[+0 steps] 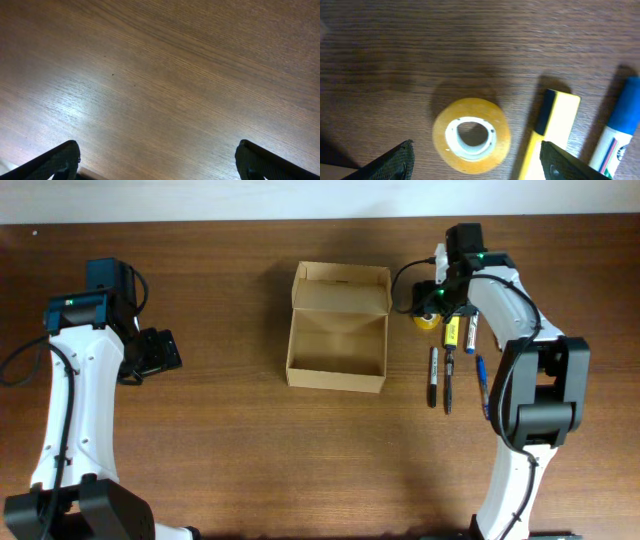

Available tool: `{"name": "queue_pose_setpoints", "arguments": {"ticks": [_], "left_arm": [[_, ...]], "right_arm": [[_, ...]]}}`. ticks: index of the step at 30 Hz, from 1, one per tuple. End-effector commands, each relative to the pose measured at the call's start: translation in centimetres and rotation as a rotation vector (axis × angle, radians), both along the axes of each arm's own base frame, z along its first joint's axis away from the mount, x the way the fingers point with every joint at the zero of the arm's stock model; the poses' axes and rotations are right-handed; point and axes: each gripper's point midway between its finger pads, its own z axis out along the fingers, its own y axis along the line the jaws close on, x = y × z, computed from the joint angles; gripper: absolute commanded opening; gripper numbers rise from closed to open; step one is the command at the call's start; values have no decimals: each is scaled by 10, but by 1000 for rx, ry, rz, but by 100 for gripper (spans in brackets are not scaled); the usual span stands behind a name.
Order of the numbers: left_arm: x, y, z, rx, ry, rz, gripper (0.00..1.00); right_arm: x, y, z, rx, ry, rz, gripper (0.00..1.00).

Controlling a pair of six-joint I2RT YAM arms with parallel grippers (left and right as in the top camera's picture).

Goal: Pack container
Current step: 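Move the right gripper above the clear tape roll, then lower the right gripper into the tape roll's hole and grip it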

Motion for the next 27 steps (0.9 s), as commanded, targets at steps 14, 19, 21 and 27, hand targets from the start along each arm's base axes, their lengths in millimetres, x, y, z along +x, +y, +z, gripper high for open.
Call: {"name": "queue_pose_setpoints", "arguments": {"ticks": [14,19,21,27], "left_arm": [[-2,0,7,-1,-24,-12,100],[-2,0,7,-1,-24,-12,100],[-2,0,7,-1,-24,-12,100],[-2,0,7,-1,-24,-12,100]], "right_arm": [[0,-4,-18,39,41,-40,77],[0,-5,-19,40,42,-40,77],[-2,-1,-20,61,49,-34,77],[-1,7,-21,106,51,-21,78]]}}
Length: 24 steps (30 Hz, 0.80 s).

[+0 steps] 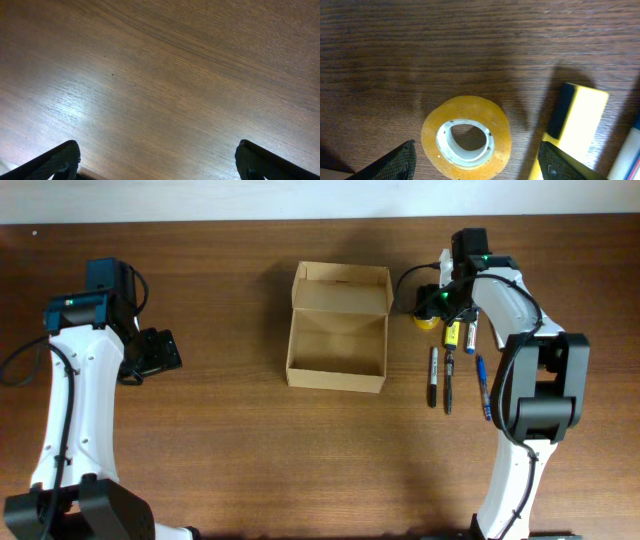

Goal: Pack container
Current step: 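Lower the right gripper into the tape roll's hole and grip it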

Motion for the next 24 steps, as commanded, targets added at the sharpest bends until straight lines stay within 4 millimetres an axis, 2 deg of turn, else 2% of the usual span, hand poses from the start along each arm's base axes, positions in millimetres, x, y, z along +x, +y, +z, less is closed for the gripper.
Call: {"name": "queue_pose_setpoints", "arguments": {"ticks": [1,6,11,16,22,24], "left_arm": [[-2,0,7,-1,-24,-11,100],[-2,0,7,-1,-24,-11,100],[-2,0,7,-1,-24,-11,100],[-2,0,7,-1,-24,-11,100],[-2,0,7,-1,-24,-11,100],[-2,0,7,-1,-24,-11,100]], "right_arm": [[3,8,-4,43,5,4,78],[2,6,-4,33,7,2,78],[1,-15,-6,-72,13,-29,78],[0,-21,-6,-72,17,-42,78],[-1,-18,-7,-63,21,-38,79],[0,-5,-5,11,18,-18,79]]}}
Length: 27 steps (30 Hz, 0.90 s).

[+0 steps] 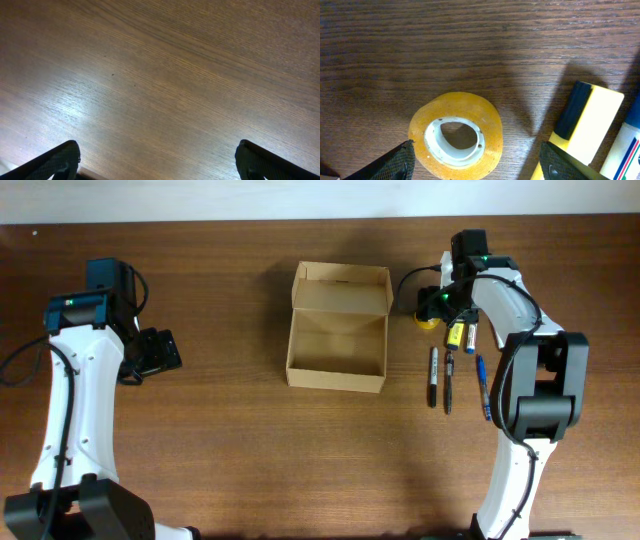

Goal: Pack container
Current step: 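Lower the right gripper into the tape roll's hole and grip it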

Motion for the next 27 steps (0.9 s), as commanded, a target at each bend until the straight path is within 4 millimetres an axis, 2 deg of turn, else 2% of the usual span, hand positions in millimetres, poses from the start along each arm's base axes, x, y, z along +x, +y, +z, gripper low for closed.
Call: {"name": "queue_pose_setpoints", "arguments": {"ticks": [1,4,10,14,27], "left_arm": [[-2,0,7,0,-24,-11,100],[-2,0,7,0,-24,-11,100],[-2,0,7,0,-24,-11,100],[-2,0,7,0,-24,-11,100],[-2,0,7,-1,-24,-11,100]], "right_arm": [[3,8,0,81,-3,3,79],[5,22,4,157,-13,23,79],[5,19,3,145,-11,17,79],[5,8,1,95,-10,0,79],[5,-20,3,134,-15,-60,79]]}}
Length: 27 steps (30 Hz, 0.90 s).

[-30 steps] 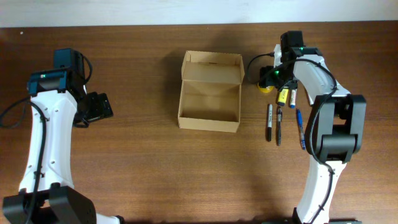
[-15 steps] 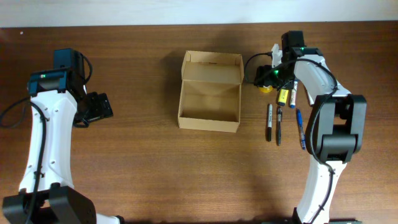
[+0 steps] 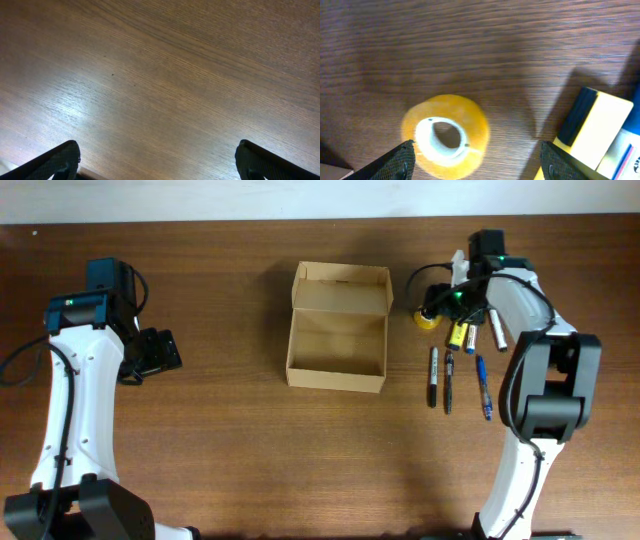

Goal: Pack container
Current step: 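Lower the right gripper into the tape roll's hole and grip it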

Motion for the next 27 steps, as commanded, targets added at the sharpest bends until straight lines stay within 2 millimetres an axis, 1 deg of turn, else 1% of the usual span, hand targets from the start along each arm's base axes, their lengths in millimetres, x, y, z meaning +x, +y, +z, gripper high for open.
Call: {"name": "queue_pose_setpoints", "arguments": {"ticks": [1,7,15,18,22,27], "left_arm": [[-2,0,7,-1,-24,-11,100],[-2,0,7,-1,-24,-11,100],[-2,0,7,-1,-24,-11,100],[-2,0,7,-1,-24,-11,100],[-2,0,7,-1,-24,-11,100],[-2,0,7,-1,-24,-11,100]], "right_arm": [[3,-6,0,18,0,-20,79],[1,-8,-1,3,6,-22,79],[-1,-25,-5,-96,22,-46,78],[-2,-22,-6,-100,24,-40,76],[-2,-15,-7,-152,29,-21,76],[-1,4,-7,-172,22,21,77]]}}
